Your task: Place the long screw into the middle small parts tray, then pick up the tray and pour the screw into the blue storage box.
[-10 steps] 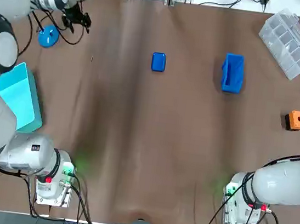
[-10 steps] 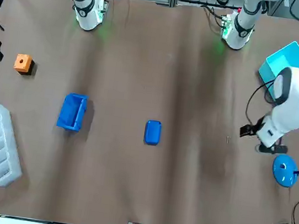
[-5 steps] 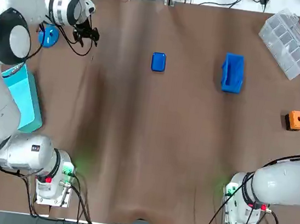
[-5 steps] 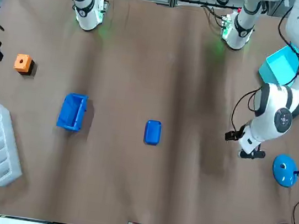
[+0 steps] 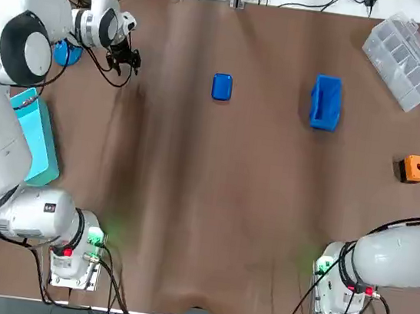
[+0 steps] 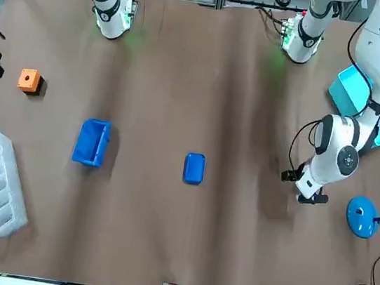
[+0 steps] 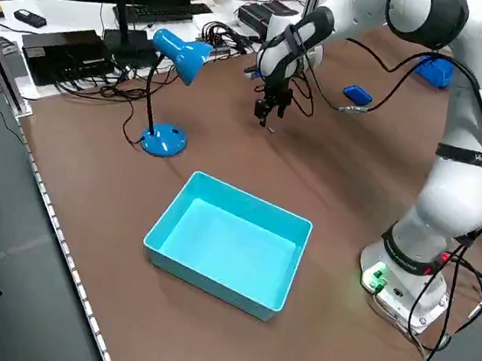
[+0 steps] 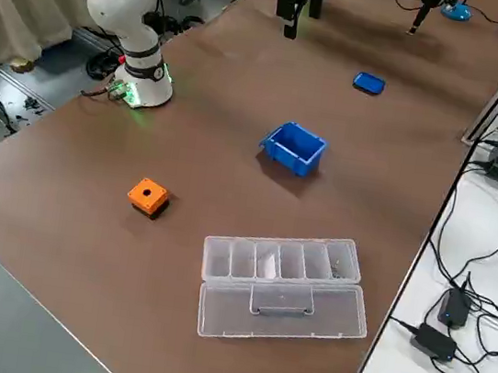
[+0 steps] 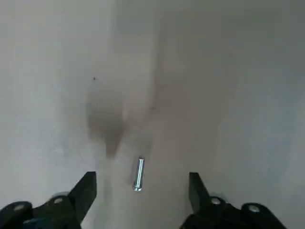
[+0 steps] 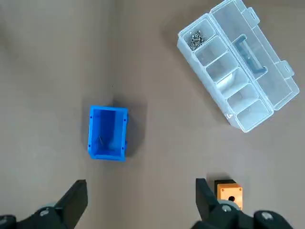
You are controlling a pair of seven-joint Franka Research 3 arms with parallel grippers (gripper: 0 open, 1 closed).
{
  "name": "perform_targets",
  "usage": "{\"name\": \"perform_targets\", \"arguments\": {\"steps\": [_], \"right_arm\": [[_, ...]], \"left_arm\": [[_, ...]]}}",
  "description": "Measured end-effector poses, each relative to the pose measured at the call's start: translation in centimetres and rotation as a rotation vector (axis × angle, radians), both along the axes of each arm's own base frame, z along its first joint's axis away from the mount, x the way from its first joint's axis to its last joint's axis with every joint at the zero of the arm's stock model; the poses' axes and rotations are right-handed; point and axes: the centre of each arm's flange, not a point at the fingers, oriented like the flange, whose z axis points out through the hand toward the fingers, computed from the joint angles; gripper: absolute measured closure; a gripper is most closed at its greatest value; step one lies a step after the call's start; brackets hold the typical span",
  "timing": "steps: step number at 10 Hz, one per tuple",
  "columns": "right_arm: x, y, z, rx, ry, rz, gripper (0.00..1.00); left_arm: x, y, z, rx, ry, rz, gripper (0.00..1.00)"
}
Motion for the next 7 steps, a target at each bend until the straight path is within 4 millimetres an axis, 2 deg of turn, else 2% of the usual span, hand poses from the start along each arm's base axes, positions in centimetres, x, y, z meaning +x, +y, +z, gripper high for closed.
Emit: {"name": "perform_targets", "arguments": {"steps": [2, 5, 7], "right_arm": [[0.0, 0.0, 0.0, 0.0, 0.0, 0.0, 0.0], [0.0, 0.0, 0.0, 0.0, 0.0, 0.0, 0.0], [0.0, 0.0, 0.0, 0.0, 0.0, 0.0, 0.0]], "left_arm": [[-0.2, 0.0, -0.7, 0.0, 0.012, 0.0, 0.27], [-0.4, 0.0, -1.6, -0.001, 0.028, 0.0, 0.32], [-0.5, 0.0, -2.2, -0.001, 0.037, 0.0, 0.39]]}}
